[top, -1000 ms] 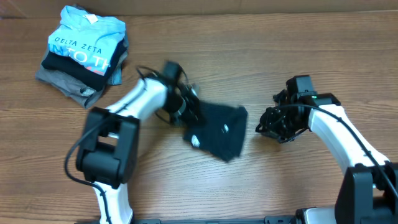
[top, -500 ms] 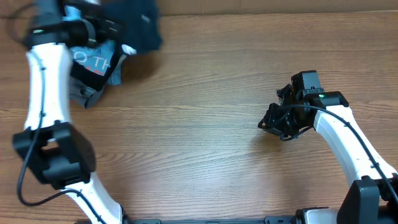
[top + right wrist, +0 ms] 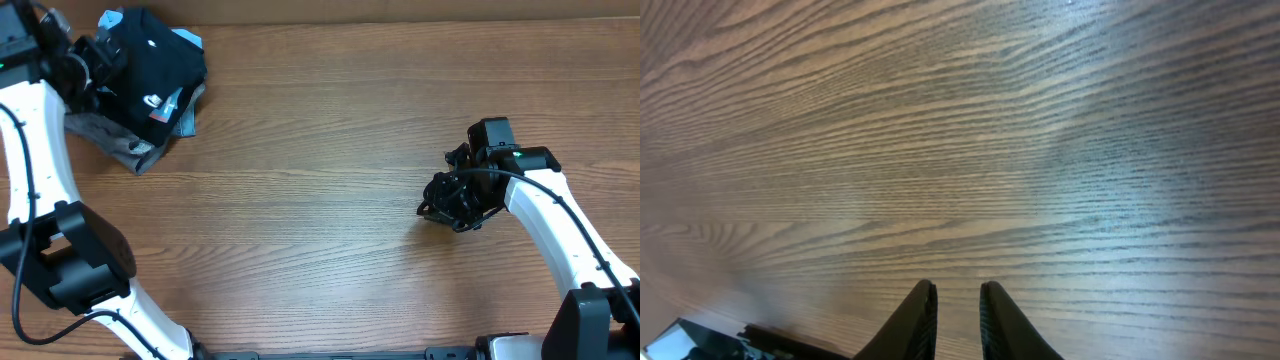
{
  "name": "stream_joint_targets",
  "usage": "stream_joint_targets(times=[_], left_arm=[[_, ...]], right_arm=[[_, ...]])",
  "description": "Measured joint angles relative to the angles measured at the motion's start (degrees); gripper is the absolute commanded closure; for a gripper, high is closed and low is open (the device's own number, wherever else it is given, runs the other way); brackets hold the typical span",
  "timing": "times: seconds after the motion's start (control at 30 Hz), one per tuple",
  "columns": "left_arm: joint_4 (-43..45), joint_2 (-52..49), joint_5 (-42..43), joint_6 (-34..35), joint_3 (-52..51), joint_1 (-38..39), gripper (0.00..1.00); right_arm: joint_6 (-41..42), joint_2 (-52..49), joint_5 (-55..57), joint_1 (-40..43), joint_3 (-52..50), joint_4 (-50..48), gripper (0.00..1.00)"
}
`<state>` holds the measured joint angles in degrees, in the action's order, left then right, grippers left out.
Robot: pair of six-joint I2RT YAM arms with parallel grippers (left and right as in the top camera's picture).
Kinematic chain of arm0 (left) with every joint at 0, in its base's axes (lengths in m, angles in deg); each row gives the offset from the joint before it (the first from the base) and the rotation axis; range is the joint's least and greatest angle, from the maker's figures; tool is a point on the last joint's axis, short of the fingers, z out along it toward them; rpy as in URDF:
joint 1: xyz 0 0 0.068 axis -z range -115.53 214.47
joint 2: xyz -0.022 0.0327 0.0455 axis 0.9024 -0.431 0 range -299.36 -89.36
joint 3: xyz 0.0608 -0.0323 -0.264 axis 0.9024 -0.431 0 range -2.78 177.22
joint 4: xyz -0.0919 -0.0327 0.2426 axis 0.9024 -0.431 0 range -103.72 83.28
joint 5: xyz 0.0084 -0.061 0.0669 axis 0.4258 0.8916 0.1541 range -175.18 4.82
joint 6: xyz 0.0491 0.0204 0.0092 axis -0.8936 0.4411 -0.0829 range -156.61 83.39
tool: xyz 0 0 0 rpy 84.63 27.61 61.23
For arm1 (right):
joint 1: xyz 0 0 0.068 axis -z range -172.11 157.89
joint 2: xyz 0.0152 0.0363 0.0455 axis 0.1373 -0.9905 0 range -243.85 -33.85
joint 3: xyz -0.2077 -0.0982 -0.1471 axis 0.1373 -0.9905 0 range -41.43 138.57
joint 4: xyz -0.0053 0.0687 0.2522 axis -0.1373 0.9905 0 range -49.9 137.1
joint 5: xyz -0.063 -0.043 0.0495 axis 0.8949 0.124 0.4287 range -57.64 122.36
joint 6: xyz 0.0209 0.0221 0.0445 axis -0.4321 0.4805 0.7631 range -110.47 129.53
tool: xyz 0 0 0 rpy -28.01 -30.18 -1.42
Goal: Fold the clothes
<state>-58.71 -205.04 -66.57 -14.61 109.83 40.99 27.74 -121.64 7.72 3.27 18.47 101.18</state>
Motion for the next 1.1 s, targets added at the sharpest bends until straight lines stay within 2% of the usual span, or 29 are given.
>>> stream_joint_targets(times=[0.23, 0.37, 0.43, 0.5, 0.57, 0.63, 0.7, 0.9, 1.1], left_arm=[[-14.82, 0.28, -1.07, -2.14, 7.65, -7.87, 0.0], [-23.74, 3.02, 4.2, -8.68, 14.23, -10.47, 0.0], [-28.79, 6.29, 7.78, -13.66, 16.11, -9.09, 0.0], [-32.87, 10.71, 9.75, -18.45, 17.03, -5.33, 0.0], [-35.58, 15.04, 9.88, -21.86, 17.42, 0.13, 0.0], [-37.24, 19.43, 8.26, -24.2, 17.73, 7.17, 0.0], [-38.8, 23.67, 3.76, -24.37, 17.97, 14.69, 0.0], [-44.7, 33.07, -11.61, -18.99, 18.18, 30.29, 0.0], [-44.72, 38.6, -17.11, -16.57, 18.18, 35.19, 0.0]], right_arm=[[-0.66, 2.25, 0.02, -0.02, 0.0, -0.61, 0.77], [-1.4, 7.82, 0.57, 0.0, 2.1, -0.46, 0.76], [-1.57, 11.21, 1.09, 0.02, 4.92, -0.52, 0.71], [-1.73, 14.91, 2.34, 0.04, 8.22, -0.66, 0.65], [-1.86, 18.75, 4.79, 0.02, 10.91, -0.83, 0.54], [-1.75, 23.37, 8.26, 0.04, 13.16, -1.2, 0.39], [-1.88, 28.24, 10.95, 0.09, 14.43, -2.49, 0.0], [-2.93, 38.73, 14.23, 0.09, 14.88, -4.5, 0.0], [-3.04, 42.53, 15.06, 0.09, 14.88, -4.22, 0.0]])
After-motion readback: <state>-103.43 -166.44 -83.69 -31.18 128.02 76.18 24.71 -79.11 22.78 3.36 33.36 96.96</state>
